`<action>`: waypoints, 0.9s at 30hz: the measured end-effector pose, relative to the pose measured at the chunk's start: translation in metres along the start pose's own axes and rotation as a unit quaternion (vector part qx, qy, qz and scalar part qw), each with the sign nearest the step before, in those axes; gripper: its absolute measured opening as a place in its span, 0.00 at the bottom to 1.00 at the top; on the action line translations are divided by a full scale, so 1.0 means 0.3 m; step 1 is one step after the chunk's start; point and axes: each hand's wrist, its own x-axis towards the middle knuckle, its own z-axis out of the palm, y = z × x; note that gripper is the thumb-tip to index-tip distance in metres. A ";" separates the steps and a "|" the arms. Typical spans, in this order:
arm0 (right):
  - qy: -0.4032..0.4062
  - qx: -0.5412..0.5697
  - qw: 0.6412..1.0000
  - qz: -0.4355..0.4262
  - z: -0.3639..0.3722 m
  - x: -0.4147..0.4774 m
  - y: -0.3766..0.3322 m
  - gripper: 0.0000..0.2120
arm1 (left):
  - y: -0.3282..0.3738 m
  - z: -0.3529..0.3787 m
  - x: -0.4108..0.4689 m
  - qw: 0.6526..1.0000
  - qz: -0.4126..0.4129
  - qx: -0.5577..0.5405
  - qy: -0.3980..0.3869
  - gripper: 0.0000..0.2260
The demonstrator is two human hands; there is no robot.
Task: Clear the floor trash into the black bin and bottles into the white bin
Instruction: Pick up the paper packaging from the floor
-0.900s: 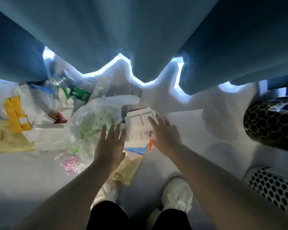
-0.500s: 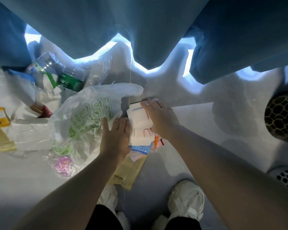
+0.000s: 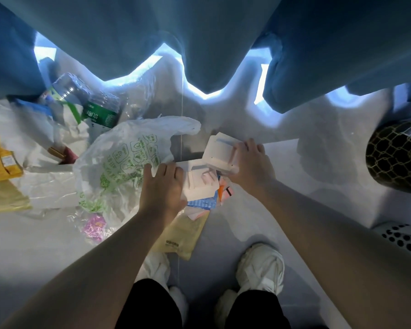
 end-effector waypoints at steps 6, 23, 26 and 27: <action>-0.006 0.040 0.999 0.024 -0.243 -0.146 0.006 0.34 | 0.002 -0.244 -0.095 1.000 -0.010 -0.012 0.004 0.29; 0.149 0.290 0.936 0.133 -0.809 -0.727 0.145 0.36 | 0.187 -1.046 -0.310 0.997 0.020 -0.007 0.080 0.32; 0.171 0.323 0.916 0.167 -0.829 -0.793 0.252 0.35 | 0.316 -1.101 -0.301 0.996 0.035 -0.008 0.087 0.31; 0.176 0.331 0.911 0.173 -0.840 -0.808 0.297 0.34 | 0.362 -1.114 -0.295 0.995 0.037 -0.002 0.091 0.31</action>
